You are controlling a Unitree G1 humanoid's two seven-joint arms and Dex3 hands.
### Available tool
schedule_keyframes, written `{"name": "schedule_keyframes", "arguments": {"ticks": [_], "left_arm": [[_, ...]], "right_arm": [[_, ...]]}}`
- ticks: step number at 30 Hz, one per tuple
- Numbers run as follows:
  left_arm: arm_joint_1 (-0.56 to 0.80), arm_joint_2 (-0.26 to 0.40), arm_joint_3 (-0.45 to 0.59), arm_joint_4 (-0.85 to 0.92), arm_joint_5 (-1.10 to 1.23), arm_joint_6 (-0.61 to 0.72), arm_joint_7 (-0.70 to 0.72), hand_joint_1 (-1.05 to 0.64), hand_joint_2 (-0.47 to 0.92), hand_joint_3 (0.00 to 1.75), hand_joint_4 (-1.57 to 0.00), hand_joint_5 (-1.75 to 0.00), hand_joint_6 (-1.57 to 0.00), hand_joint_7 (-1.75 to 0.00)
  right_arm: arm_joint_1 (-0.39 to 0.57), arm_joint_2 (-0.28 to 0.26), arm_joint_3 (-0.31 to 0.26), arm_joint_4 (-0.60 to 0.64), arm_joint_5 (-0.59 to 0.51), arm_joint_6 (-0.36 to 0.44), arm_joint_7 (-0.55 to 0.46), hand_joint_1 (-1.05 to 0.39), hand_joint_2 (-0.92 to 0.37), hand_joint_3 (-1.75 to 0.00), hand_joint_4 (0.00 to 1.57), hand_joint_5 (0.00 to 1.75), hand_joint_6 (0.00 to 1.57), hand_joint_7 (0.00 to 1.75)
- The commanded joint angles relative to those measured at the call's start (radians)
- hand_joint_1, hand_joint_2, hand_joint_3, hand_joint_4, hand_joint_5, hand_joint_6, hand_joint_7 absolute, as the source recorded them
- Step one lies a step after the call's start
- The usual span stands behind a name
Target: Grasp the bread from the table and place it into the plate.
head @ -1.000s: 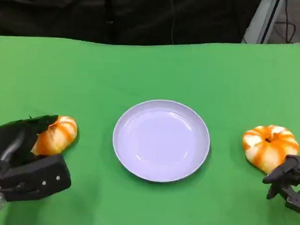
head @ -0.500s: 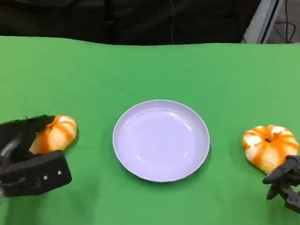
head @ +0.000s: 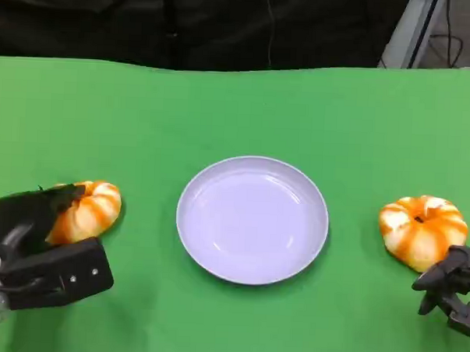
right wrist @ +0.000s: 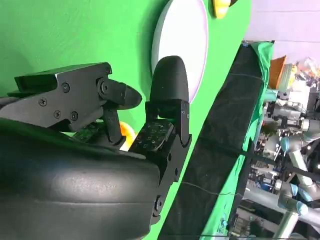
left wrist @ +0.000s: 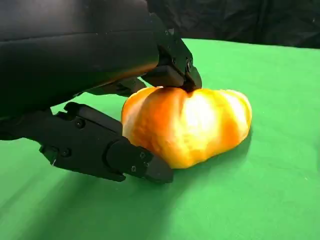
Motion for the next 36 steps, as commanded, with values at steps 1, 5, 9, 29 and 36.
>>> {"name": "schedule_keyframes", "arguments": {"ticks": [1,5,9,29,36], "left_arm": [[-0.014,0.007,-0.005,0.010,0.001,0.013,-0.009,-0.10,0.86,0.00,-0.38,-0.01,-0.42,0.00],[-0.017,0.004,-0.009,0.014,0.001,0.011,-0.009,-0.11,0.87,0.01,-0.38,0.00,-0.42,0.00],[-0.020,-0.001,-0.006,0.016,-0.007,0.014,-0.016,-0.10,0.88,0.01,-0.40,-0.01,-0.43,0.00],[-0.029,-0.040,0.039,0.043,-0.054,0.058,-0.002,-0.09,0.92,0.14,-0.42,-1.39,-0.73,-0.65],[-0.024,-0.046,0.046,0.044,-0.059,0.052,0.025,-0.09,0.92,0.16,-0.46,-1.54,-0.69,-0.99]], "right_arm": [[0.009,-0.016,-0.002,-0.014,0.006,-0.005,-0.005,0.09,-0.87,-0.56,0.88,1.37,0.96,0.92],[0.008,-0.014,-0.004,-0.014,0.012,0.001,0.000,0.09,-0.87,-0.56,0.88,1.38,0.96,0.92],[0.007,-0.014,-0.004,-0.013,0.014,0.004,0.002,0.09,-0.87,-0.56,0.88,1.38,0.96,0.92],[0.006,-0.013,-0.003,-0.020,0.014,-0.001,0.001,0.09,-0.86,-0.57,0.88,1.37,0.96,0.91],[0.010,-0.009,-0.005,-0.032,0.023,0.012,0.008,0.09,-0.86,-0.57,0.88,1.37,0.97,0.90]]}}
